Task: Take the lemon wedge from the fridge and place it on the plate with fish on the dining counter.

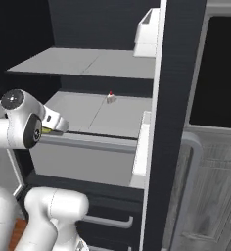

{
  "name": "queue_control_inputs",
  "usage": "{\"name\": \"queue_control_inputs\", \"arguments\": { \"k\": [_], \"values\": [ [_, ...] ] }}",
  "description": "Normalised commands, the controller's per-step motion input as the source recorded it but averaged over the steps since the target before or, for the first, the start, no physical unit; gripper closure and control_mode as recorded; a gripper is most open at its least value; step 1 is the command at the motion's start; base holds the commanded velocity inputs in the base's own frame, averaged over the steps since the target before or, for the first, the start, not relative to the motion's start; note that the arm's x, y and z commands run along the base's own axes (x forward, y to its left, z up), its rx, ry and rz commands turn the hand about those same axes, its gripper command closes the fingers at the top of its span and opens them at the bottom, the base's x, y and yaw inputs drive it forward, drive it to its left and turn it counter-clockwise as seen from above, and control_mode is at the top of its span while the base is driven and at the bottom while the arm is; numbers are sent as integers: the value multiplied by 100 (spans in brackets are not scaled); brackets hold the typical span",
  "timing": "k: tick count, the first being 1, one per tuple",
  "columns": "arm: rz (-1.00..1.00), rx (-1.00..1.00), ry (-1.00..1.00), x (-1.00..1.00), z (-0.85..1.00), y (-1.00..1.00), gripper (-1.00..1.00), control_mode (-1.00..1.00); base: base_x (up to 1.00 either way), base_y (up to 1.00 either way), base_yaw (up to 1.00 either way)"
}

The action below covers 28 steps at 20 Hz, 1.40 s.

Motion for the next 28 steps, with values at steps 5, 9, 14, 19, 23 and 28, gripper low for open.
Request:
{"name": "queue_control_inputs", "arguments": {
  "k": [5,9,14,19,23,28],
  "values": [
    [0,0,0,0,0,0,100,100,-100,0,28],
    [0,0,0,0,0,0,100,100,-100,0,32],
    [0,0,0,0,0,0,100,100,-100,-4,57],
    [0,0,0,0,0,0,100,100,-70,-6,77],
    [0,0,0,0,0,0,100,100,-31,0,88],
    [0,0,0,0,0,0,100,100,-5,0,95]
  ]
}}
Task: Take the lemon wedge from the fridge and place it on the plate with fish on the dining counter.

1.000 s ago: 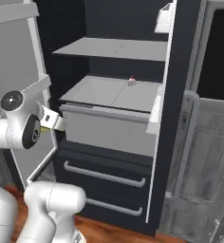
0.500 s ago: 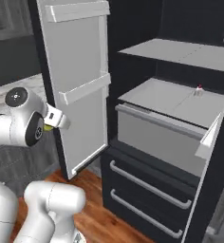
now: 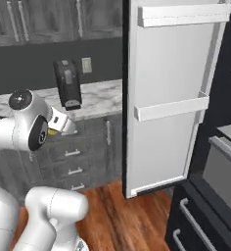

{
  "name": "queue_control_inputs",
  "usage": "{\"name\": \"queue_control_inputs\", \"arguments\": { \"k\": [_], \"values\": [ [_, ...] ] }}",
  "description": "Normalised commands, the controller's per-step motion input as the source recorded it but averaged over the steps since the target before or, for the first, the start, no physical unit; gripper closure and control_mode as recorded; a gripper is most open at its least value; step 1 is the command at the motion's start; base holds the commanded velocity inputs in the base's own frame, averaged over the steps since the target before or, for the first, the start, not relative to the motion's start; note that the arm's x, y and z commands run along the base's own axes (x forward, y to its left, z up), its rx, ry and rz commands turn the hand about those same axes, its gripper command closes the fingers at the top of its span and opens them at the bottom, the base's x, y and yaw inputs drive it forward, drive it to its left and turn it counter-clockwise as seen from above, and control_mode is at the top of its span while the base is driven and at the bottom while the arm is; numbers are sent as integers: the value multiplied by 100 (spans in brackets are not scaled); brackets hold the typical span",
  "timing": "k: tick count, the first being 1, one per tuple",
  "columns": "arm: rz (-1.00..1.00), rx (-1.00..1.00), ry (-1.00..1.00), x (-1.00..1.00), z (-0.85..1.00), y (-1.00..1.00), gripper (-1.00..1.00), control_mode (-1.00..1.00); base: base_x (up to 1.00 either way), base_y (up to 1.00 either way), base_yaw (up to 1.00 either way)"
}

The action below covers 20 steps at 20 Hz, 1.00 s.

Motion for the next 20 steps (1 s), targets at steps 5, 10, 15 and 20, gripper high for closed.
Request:
{"name": "queue_control_inputs", "arguments": {
  "k": [5,10,15,20],
  "values": [
    [0,0,0,0,0,0,100,100,0,1,99],
    [0,0,0,0,0,0,100,100,0,1,99],
    [0,0,0,0,0,0,100,100,0,1,100],
    [0,0,0,0,0,0,100,100,0,0,100]
  ]
}}
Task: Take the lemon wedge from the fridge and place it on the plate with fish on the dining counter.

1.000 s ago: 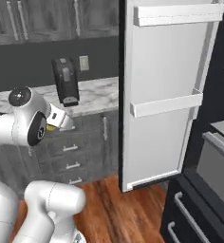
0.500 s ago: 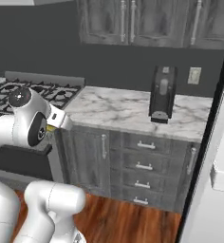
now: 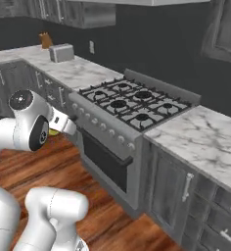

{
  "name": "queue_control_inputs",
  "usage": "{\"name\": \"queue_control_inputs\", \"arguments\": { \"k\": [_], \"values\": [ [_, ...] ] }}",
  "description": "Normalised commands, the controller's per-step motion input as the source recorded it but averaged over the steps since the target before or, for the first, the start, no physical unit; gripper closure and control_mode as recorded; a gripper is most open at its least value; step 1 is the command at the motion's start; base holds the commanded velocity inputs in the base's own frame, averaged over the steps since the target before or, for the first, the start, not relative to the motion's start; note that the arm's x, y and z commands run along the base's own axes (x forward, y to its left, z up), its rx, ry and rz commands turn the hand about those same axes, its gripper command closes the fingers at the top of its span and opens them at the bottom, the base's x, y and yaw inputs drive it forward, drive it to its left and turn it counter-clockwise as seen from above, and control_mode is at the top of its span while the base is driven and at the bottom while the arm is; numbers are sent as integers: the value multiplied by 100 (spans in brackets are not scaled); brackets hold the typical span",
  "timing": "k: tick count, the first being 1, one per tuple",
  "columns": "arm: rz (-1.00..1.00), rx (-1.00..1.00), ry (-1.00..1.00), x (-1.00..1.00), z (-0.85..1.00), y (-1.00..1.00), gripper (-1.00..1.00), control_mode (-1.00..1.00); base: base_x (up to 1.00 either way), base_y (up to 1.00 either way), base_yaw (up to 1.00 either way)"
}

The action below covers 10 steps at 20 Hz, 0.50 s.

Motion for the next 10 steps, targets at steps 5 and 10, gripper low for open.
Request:
{"name": "queue_control_inputs", "arguments": {
  "k": [5,10],
  "values": [
    [0,0,0,0,0,0,100,100,0,0,100],
    [0,0,0,0,0,0,100,100,0,0,100]
  ]
}}
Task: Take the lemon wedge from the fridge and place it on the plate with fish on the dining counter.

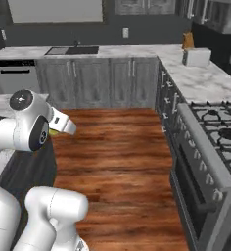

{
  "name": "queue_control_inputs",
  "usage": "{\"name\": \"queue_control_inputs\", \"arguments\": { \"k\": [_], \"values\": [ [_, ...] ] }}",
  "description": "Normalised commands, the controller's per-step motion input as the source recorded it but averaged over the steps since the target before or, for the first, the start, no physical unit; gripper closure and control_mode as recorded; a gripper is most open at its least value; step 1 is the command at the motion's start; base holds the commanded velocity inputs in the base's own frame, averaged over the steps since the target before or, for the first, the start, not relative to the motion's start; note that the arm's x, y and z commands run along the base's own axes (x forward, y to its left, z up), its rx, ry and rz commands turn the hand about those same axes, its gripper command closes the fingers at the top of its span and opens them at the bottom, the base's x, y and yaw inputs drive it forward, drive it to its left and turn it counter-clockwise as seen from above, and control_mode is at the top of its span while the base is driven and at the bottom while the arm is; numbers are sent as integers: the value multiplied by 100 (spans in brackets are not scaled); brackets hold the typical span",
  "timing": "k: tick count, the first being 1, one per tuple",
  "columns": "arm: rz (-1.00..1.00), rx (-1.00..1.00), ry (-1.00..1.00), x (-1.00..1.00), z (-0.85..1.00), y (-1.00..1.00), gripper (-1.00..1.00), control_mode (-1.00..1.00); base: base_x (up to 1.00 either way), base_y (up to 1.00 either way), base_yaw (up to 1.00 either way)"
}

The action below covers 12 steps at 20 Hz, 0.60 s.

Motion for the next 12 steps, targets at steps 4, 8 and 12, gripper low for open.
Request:
{"name": "queue_control_inputs", "arguments": {
  "k": [4,8,12],
  "values": [
    [0,0,0,0,0,0,100,100,0,4,99],
    [0,0,0,0,0,0,100,100,0,6,93],
    [0,0,0,0,0,0,100,100,0,0,96]
  ]
}}
